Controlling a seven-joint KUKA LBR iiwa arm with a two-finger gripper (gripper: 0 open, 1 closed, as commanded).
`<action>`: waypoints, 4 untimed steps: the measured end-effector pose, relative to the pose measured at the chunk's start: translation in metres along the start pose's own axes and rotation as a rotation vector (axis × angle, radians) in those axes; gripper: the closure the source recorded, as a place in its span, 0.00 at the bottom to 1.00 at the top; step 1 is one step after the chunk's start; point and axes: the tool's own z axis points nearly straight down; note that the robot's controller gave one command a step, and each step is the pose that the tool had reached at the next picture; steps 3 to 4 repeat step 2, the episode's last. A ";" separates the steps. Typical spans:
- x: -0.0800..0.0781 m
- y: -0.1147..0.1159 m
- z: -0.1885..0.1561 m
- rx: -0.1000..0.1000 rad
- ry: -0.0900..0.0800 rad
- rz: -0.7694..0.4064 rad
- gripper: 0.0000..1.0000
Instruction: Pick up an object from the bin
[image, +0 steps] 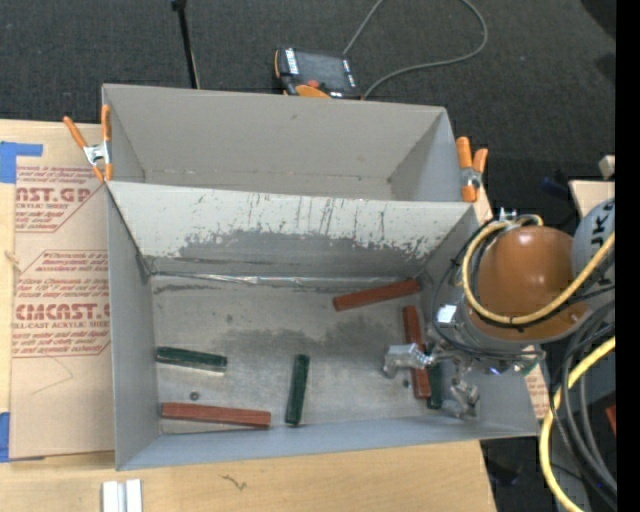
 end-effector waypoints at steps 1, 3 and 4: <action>0.000 0.001 0.000 -0.003 0.001 0.000 1.00; -0.023 -0.013 -0.134 0.005 -0.002 -0.015 1.00; -0.023 -0.013 -0.134 0.005 -0.002 -0.015 1.00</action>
Offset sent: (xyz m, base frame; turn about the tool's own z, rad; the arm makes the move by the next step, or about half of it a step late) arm 0.0000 0.0000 0.0000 0.0000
